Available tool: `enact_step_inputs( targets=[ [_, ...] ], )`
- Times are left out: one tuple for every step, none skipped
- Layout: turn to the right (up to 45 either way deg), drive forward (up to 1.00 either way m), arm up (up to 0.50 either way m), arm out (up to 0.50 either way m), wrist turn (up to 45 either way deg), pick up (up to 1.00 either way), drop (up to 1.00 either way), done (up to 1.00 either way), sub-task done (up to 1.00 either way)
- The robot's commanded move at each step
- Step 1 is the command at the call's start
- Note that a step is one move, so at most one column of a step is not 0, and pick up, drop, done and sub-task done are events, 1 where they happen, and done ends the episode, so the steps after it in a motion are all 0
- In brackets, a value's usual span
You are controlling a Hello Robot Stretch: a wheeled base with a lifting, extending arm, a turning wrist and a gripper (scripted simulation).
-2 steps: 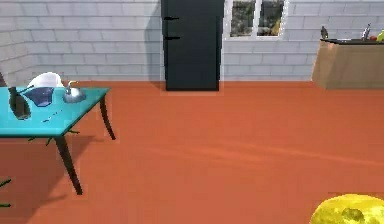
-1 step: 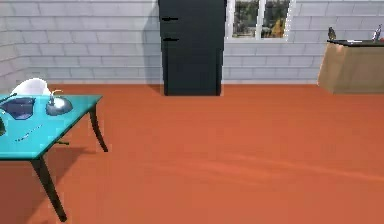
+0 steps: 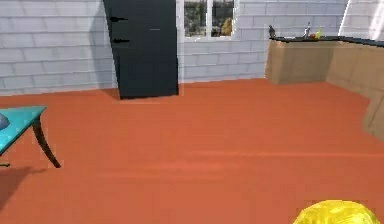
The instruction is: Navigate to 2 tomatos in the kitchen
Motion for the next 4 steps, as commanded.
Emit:
enact_step_inputs(
  targets=[
    [0.0,1.0,0.0,0.0,0.0,0.0,0.0,0.0,0.0],
    [33.0,0.0,0.0,0.0,0.0,0.0,0.0,0.0,0.0],
    [0.0,0.5,0.0,0.0,0.0,0.0,0.0,0.0,0.0],
    [42.0,0.0,0.0,0.0,0.0,0.0,0.0,0.0,0.0]
  ],
)
